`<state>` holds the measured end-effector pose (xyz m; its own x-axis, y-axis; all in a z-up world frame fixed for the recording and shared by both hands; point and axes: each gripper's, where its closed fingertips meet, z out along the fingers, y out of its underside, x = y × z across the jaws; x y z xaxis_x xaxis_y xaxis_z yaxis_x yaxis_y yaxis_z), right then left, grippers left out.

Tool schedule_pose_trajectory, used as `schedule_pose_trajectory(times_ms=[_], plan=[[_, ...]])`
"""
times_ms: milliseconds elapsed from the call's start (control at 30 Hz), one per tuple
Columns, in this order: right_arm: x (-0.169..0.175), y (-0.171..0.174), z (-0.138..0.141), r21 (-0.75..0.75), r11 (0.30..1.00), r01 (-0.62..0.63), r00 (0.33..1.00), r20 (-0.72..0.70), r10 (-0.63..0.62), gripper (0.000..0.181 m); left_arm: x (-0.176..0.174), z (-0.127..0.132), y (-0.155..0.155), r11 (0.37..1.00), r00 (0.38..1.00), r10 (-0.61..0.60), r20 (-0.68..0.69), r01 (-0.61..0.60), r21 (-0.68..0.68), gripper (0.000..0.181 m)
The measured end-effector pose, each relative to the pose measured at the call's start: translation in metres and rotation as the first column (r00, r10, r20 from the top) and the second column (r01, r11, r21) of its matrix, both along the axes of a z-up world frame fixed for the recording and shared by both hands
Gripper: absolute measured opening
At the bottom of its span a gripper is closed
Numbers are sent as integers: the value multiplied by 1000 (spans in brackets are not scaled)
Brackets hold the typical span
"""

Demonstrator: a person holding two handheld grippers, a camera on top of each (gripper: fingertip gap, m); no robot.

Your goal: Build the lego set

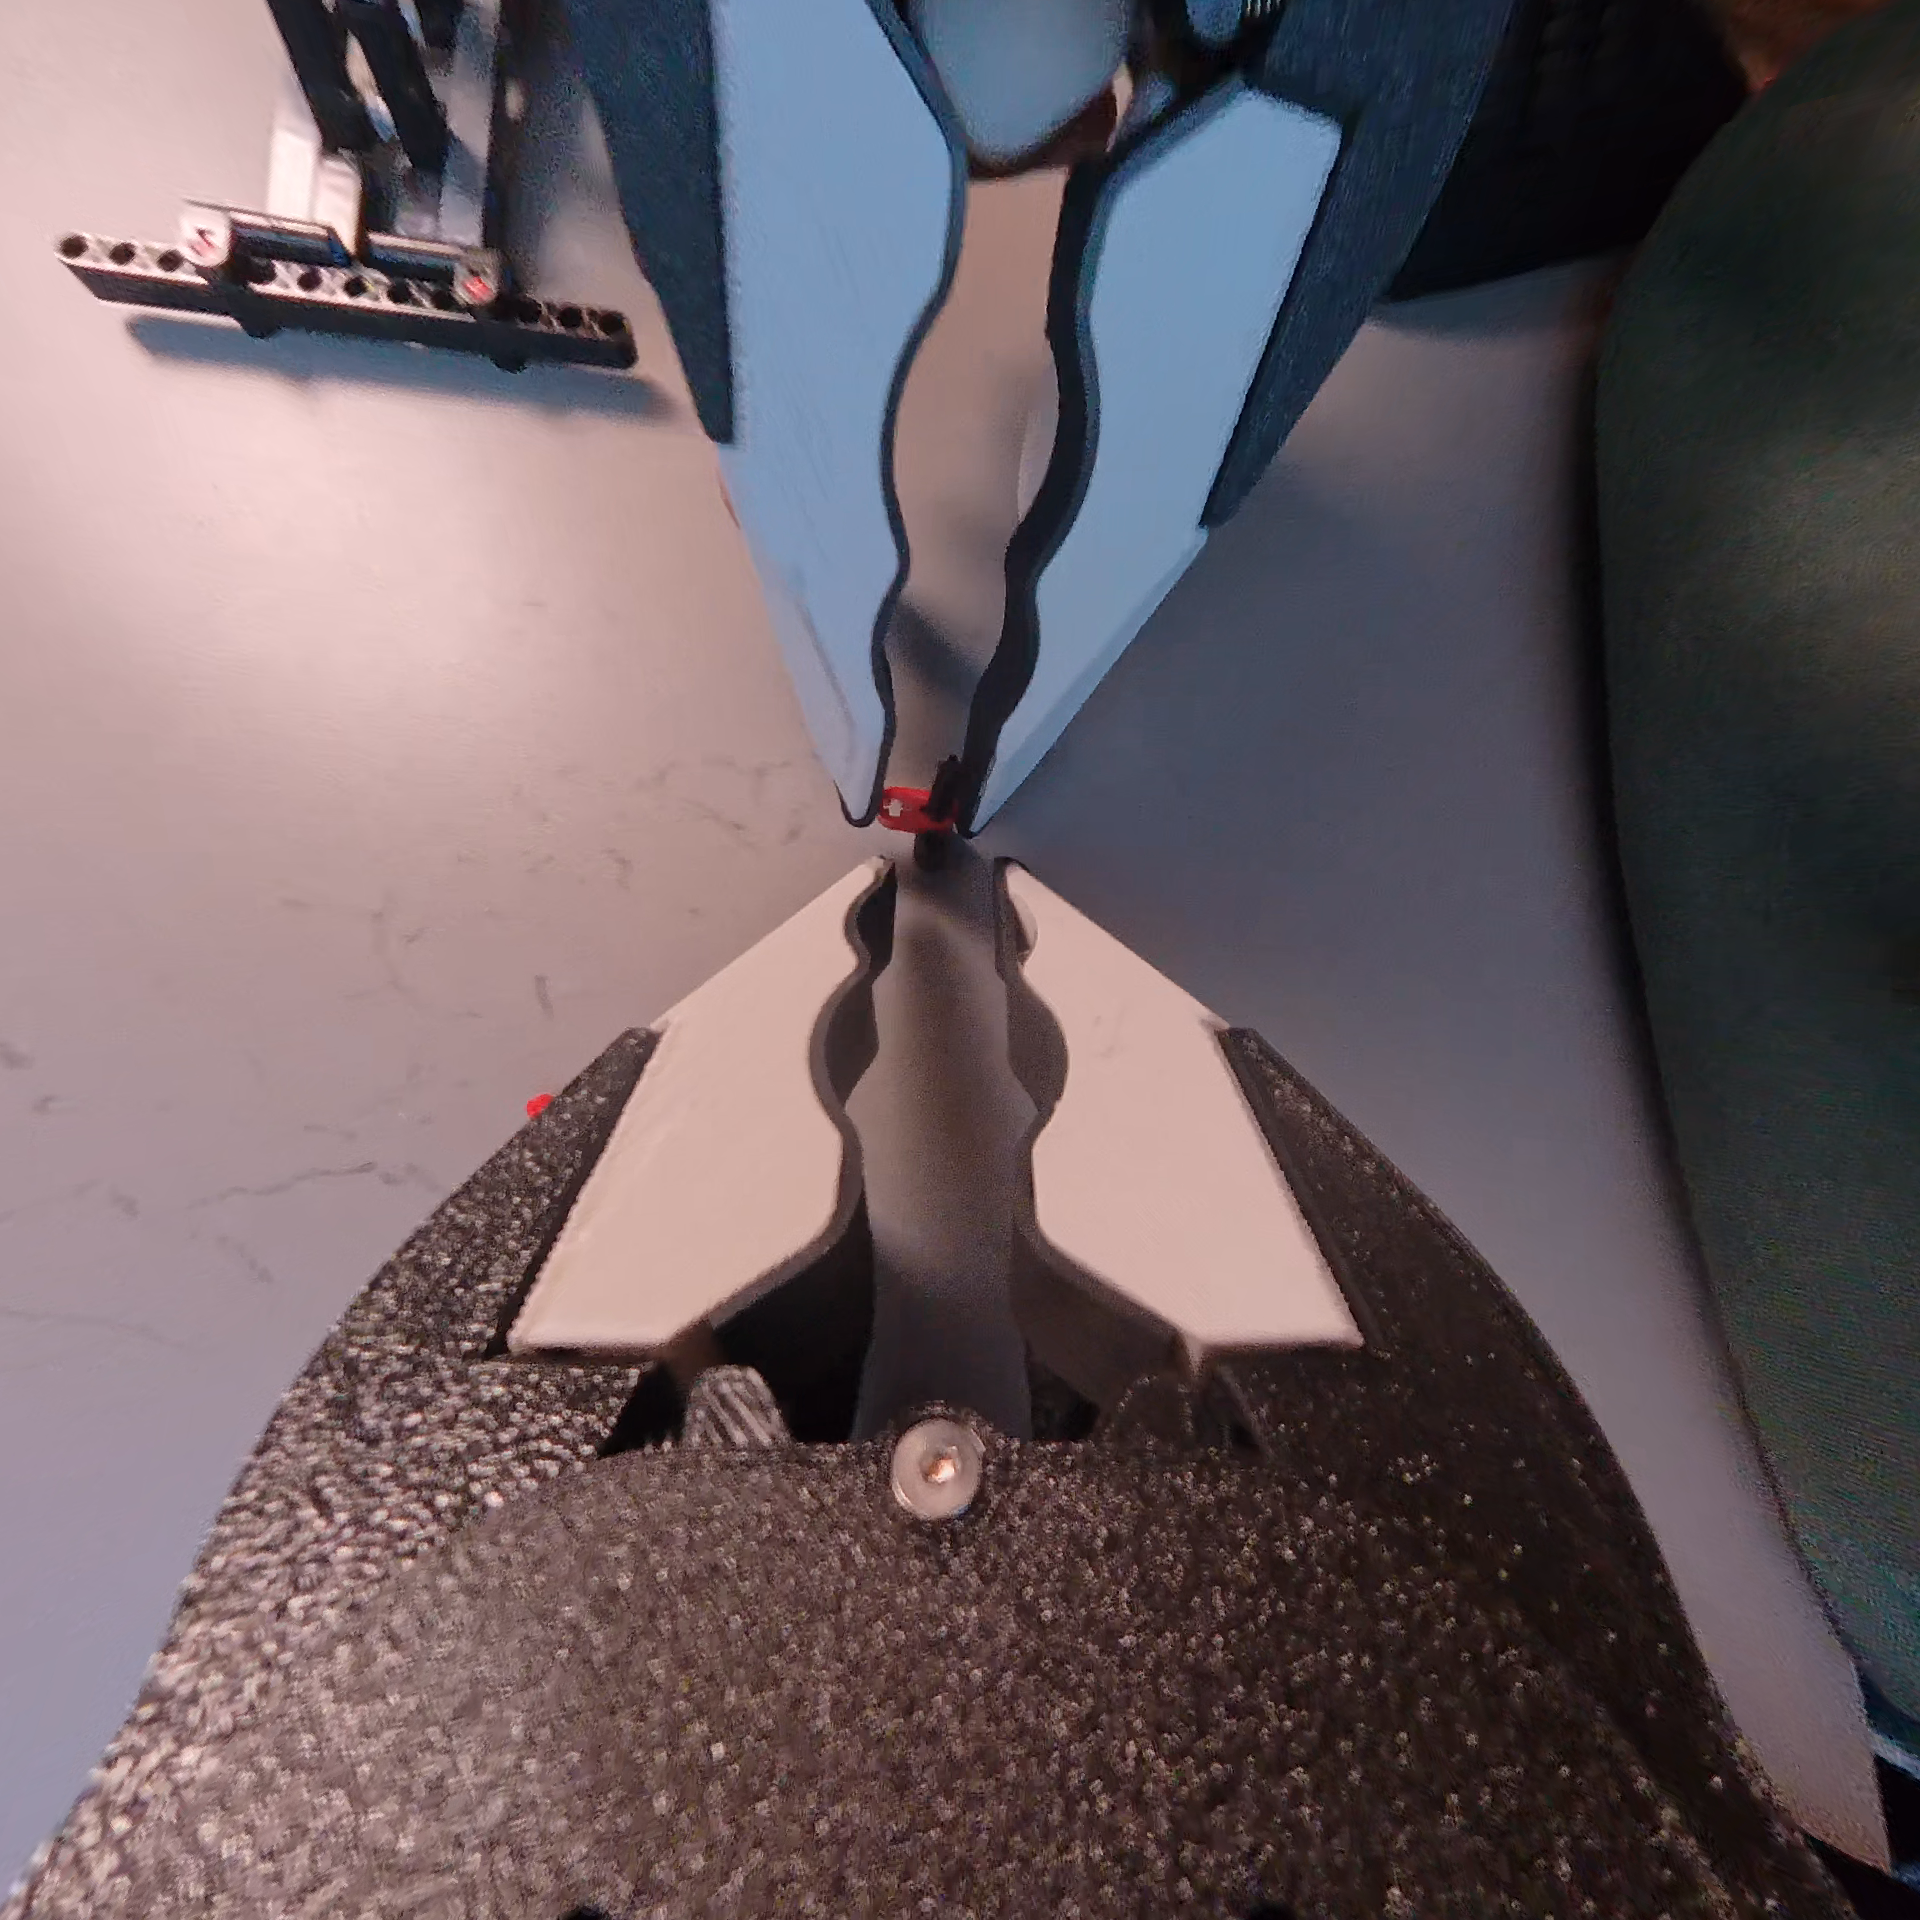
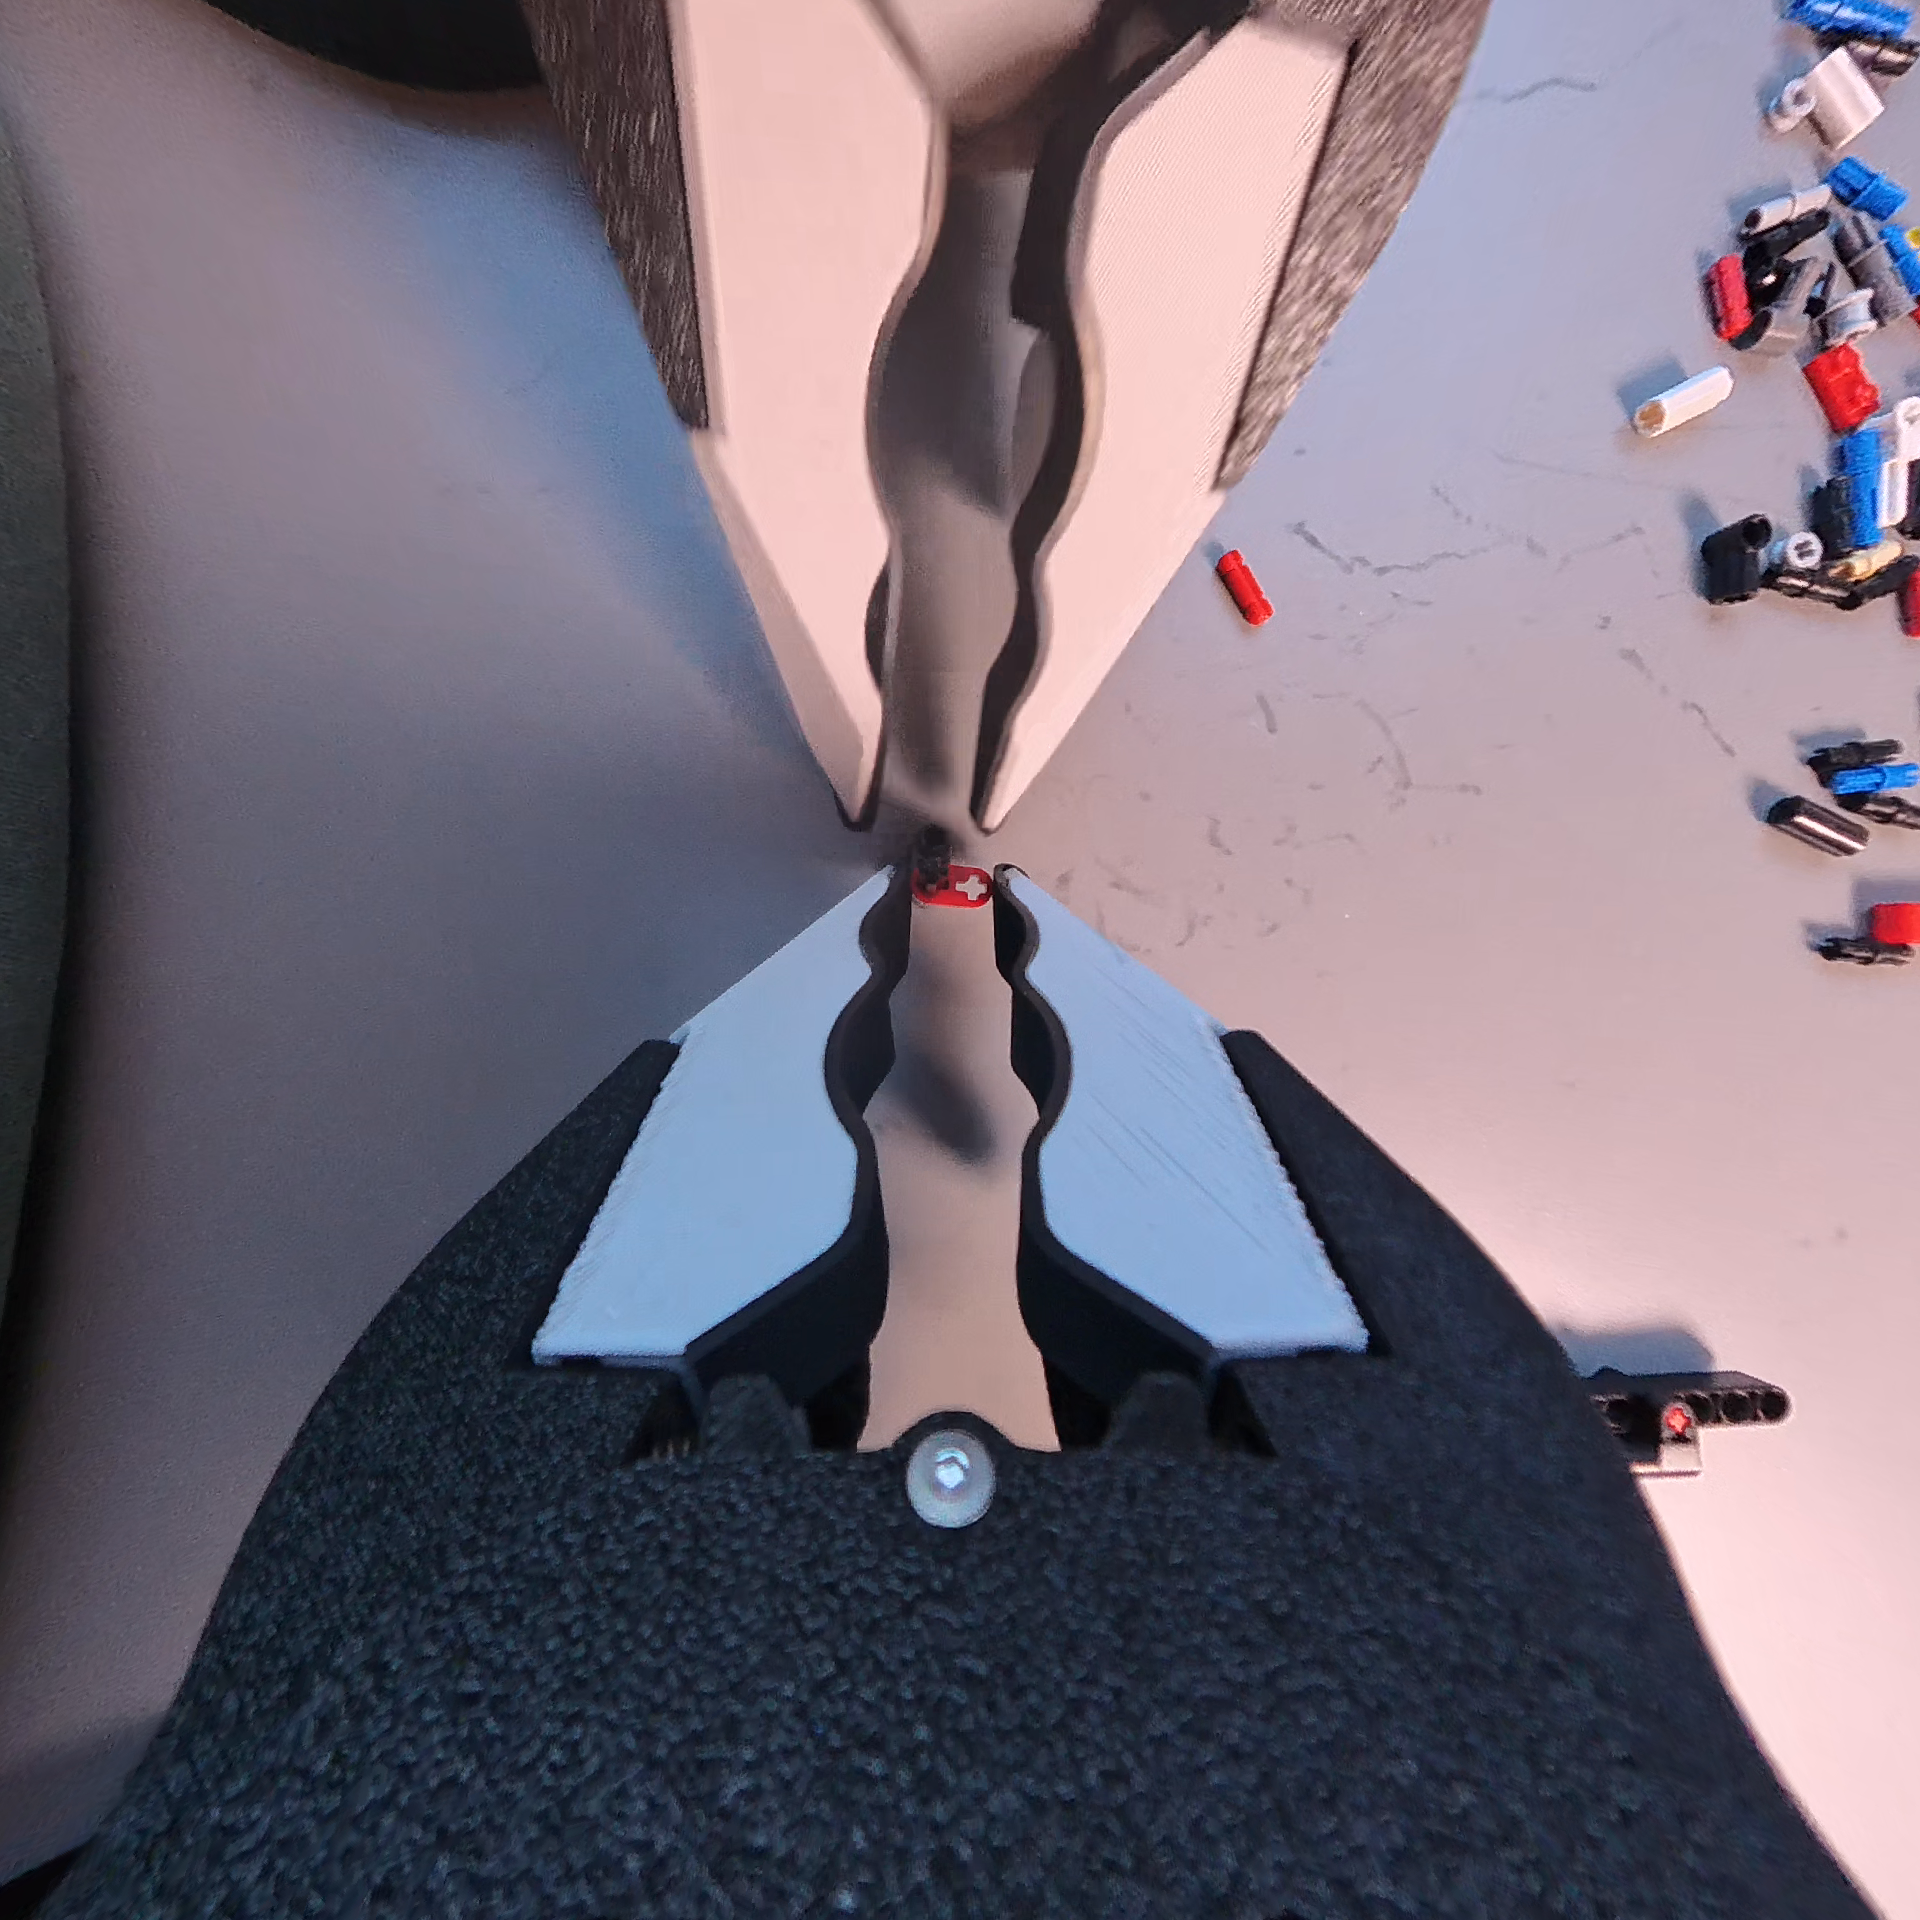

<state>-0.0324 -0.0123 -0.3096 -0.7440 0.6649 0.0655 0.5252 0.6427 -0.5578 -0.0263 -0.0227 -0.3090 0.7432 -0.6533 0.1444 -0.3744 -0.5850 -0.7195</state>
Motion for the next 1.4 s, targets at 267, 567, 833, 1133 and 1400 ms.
schedule_pose_trajectory(times_ms=[267,567,833,1133,1400], plan=[[3,11,24,-136,988,74,992,-94,-88,34,-84,31,0,961,964,263,35,-265,75,19],[-5,24,31,-289,944,160,952,-209,-225,28,-86,-7,8,948,945,316,-89,-317,-3,5],[-11,26,37,-374,916,145,935,-251,-251,25,-77,-3,9,962,961,273,-38,-273,20,3],[2,4,78,-517,854,-56,899,-399,-182,18,-14,76,2,988,861,0,509,-79,134,3],[7,-12,103,-562,812,-155,862,-479,-168,17,1,100,-1,990,744,-80,664,-19,140,3]])
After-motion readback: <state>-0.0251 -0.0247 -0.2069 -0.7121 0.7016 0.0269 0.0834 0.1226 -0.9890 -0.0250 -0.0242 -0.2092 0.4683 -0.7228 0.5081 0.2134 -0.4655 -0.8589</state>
